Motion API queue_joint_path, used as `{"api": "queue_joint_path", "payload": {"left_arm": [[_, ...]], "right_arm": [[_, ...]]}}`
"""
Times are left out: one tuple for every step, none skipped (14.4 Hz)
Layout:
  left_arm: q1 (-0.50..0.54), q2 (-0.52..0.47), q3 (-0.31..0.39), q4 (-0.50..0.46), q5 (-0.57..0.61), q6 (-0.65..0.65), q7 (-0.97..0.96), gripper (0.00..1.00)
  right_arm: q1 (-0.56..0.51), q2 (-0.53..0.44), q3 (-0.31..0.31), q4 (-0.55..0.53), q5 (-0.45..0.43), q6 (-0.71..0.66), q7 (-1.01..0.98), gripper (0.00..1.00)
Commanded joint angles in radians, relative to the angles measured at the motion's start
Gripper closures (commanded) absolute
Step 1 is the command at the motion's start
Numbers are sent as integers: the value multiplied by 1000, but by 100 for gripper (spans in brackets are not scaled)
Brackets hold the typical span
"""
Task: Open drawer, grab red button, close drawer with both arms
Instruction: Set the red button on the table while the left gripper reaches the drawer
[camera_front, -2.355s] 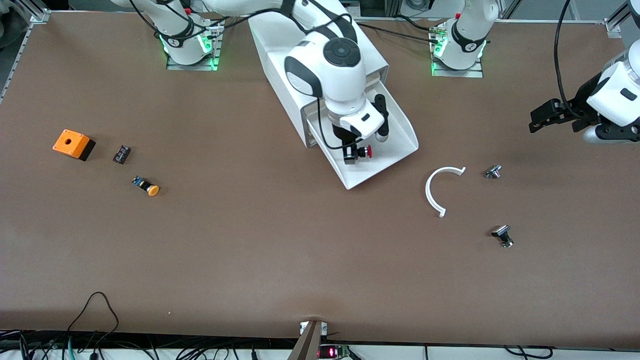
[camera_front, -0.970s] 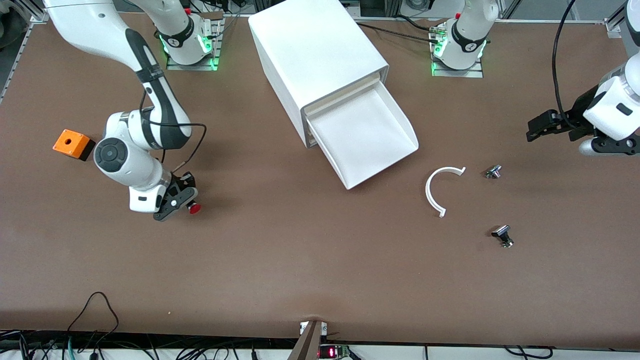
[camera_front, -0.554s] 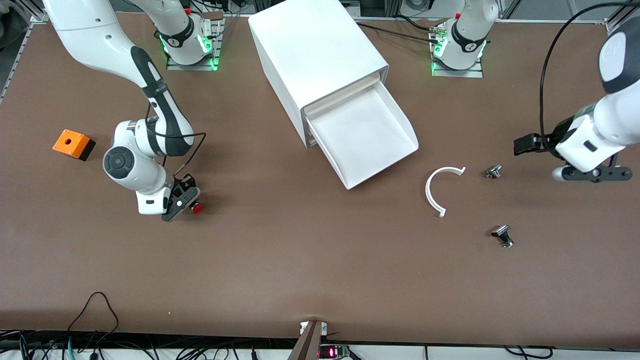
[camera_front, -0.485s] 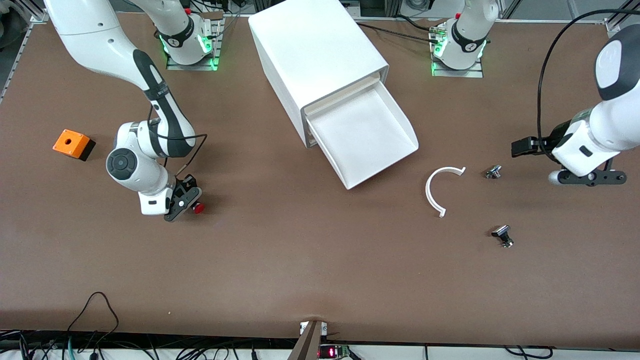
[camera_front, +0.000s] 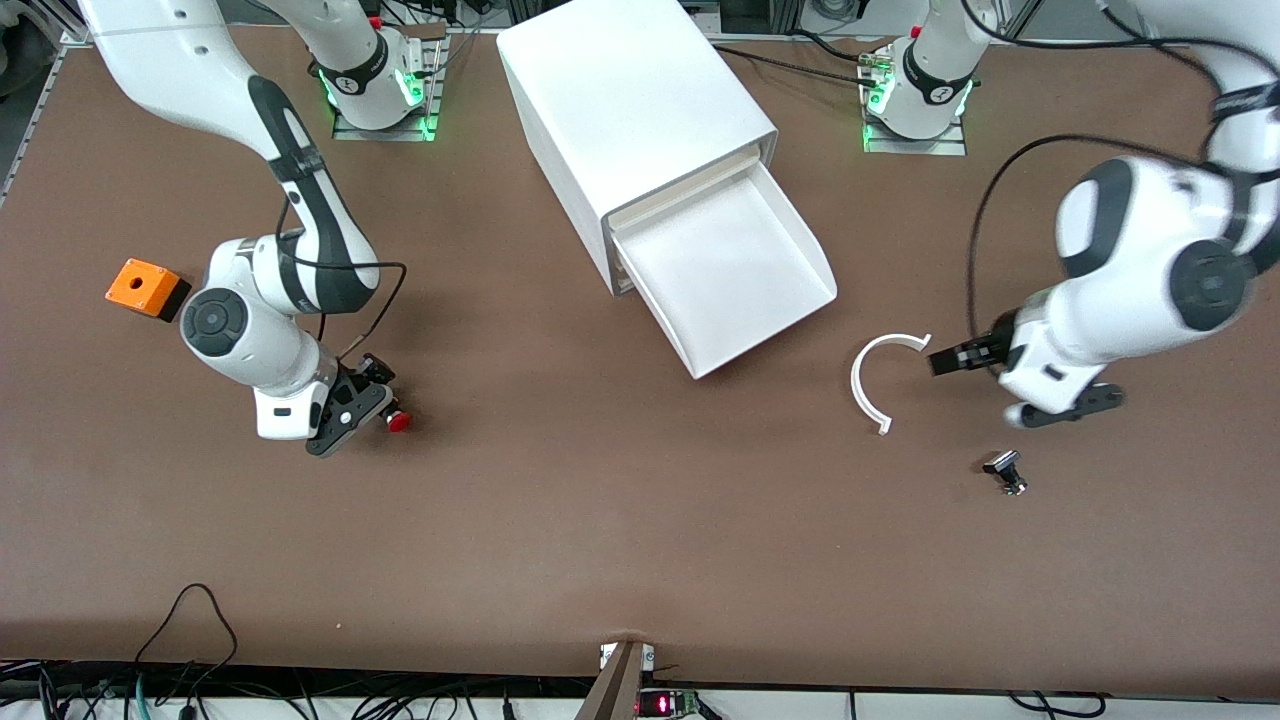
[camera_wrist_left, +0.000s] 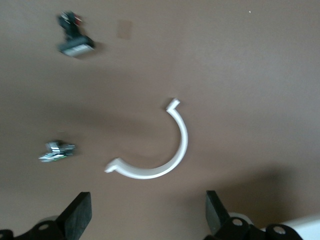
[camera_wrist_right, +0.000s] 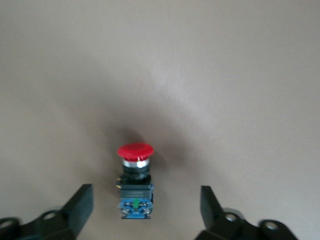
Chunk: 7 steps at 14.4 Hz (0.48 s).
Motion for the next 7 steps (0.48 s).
{"api": "queue_joint_path", "payload": {"left_arm": [[-64,-2,-14,-129,-17,185,-194,0],[-96,-2,-23,-198,-17,289,-263,0],[-115,-2,-33,-251,-17,367,-320,0],[-133,-3,-45,-291,-17,415,-367,0],[-141,-6,-60,-313,-17,429,-392,0],[-149,-8,-95,-318,-18,430,-412,0],[-150,-9,-111,-319,-18,430,-441,0]], "right_arm": [[-9,-64,32,64,-2,-103,180,0],[-11,-83,52,78,-4,-130,236,0],[-11,-100,54,88,-2,-155,282,0],[-11,-119,54,92,-2,-175,328,0],[-11,-131,54,99,-4,-187,371,0],[-11,-134,55,119,-2,-210,412,0],[-13,-134,55,153,5,-253,465,0]]}}
